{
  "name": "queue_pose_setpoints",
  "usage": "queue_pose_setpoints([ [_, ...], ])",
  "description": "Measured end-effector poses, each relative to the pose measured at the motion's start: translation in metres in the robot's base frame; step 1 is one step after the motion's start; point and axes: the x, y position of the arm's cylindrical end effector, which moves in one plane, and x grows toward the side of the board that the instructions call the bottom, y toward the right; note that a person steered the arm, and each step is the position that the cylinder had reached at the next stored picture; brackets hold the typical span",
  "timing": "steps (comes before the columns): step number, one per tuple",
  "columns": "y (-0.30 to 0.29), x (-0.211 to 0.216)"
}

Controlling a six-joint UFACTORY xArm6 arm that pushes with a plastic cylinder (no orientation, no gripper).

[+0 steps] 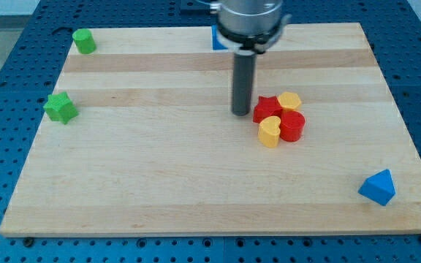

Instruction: Push the blue triangle towards the red circle

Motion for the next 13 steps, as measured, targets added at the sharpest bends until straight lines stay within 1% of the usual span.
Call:
queue_pose_setpoints([
  [1,-0.054,0.031],
  [2,-0.081,0.057],
  [3,-0.086,0.061],
  [4,-0.086,0.094],
  [5,-0.065,0.113],
  [6,-0.004,0.112],
  [7,0.073,0.094],
  [8,0.164,0.071],
  [9,0.256,0.066],
  [10,0.315,0.094],
  [11,0.317,0.14],
  [12,0.295,0.163],
  [13,0.235,0.16],
])
